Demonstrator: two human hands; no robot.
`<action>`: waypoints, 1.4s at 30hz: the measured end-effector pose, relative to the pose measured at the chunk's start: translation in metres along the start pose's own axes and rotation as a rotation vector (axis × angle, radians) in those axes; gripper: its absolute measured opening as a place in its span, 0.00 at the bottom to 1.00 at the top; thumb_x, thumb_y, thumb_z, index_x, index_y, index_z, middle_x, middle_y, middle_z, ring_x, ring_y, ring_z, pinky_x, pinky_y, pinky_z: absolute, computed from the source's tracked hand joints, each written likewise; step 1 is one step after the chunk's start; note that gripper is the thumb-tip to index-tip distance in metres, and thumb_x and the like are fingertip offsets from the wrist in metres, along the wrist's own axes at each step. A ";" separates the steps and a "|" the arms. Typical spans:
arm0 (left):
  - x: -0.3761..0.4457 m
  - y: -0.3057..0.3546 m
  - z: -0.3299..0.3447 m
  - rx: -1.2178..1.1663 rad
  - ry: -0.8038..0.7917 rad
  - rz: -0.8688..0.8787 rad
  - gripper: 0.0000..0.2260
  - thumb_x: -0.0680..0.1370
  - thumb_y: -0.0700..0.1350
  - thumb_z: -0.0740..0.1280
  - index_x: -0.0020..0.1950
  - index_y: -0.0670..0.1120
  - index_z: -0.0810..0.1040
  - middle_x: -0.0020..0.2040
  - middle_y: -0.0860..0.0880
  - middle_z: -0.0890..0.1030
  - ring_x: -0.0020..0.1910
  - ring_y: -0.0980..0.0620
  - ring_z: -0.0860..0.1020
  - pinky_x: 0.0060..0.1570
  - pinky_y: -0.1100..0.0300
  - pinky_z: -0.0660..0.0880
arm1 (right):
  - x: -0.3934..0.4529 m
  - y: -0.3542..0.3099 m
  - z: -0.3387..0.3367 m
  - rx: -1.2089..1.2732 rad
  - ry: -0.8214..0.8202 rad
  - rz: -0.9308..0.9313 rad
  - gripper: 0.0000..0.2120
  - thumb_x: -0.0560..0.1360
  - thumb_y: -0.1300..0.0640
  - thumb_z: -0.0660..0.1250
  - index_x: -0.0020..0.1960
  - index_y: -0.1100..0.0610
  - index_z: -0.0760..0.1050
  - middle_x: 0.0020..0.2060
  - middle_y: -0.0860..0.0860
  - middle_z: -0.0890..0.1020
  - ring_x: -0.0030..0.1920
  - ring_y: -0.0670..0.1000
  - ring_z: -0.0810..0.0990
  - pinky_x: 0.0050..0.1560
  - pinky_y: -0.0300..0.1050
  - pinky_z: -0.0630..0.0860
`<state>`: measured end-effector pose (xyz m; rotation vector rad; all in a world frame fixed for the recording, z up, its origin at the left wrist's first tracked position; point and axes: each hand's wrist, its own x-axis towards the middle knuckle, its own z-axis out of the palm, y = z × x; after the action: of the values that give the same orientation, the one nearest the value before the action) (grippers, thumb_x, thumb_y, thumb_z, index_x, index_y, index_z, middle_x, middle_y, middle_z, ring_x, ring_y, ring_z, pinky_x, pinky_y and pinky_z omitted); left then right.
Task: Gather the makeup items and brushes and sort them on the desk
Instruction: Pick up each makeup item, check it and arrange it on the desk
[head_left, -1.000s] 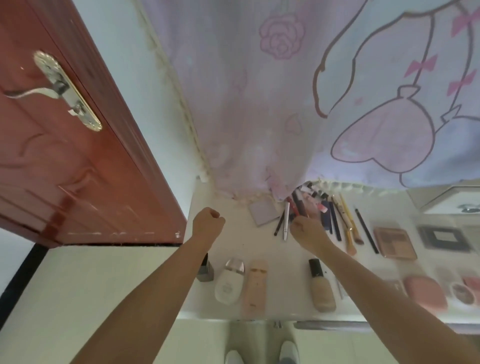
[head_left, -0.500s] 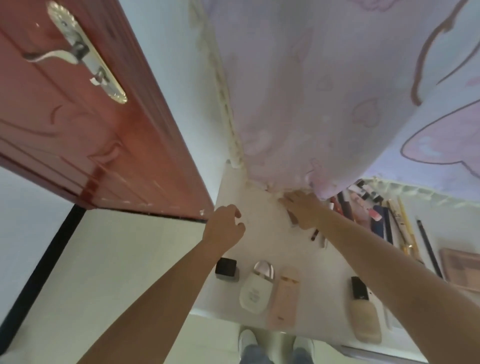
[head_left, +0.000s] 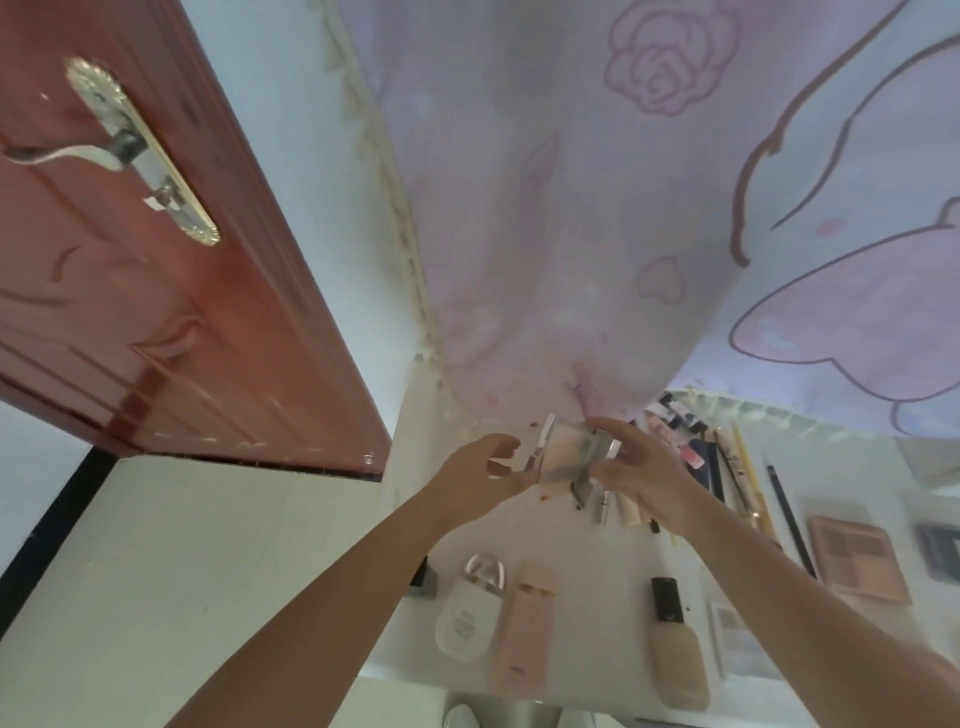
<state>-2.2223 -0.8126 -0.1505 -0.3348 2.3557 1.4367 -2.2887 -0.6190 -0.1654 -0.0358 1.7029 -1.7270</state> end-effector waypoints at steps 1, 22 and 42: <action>-0.001 0.007 0.007 -0.063 -0.042 0.012 0.18 0.77 0.45 0.65 0.66 0.45 0.69 0.57 0.51 0.73 0.55 0.52 0.75 0.51 0.62 0.74 | -0.006 0.002 -0.003 0.070 -0.019 0.011 0.30 0.63 0.66 0.75 0.63 0.63 0.68 0.37 0.48 0.82 0.33 0.43 0.80 0.32 0.32 0.77; -0.048 -0.017 0.086 -0.216 -0.146 -0.078 0.30 0.70 0.35 0.71 0.69 0.48 0.63 0.46 0.54 0.75 0.46 0.52 0.78 0.48 0.62 0.76 | -0.063 0.055 0.004 0.241 0.137 0.476 0.11 0.74 0.50 0.65 0.46 0.59 0.73 0.42 0.59 0.75 0.38 0.55 0.77 0.34 0.40 0.79; -0.069 -0.040 0.134 -0.808 -0.029 -0.237 0.10 0.81 0.38 0.54 0.50 0.43 0.75 0.40 0.46 0.77 0.31 0.57 0.78 0.35 0.67 0.77 | -0.063 0.051 -0.019 -0.361 -0.104 0.459 0.11 0.76 0.53 0.63 0.37 0.57 0.73 0.33 0.52 0.74 0.33 0.51 0.73 0.36 0.39 0.70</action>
<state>-2.1206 -0.7104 -0.2101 -0.7525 1.5333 2.1720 -2.2276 -0.5669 -0.1851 0.0932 1.7584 -1.0579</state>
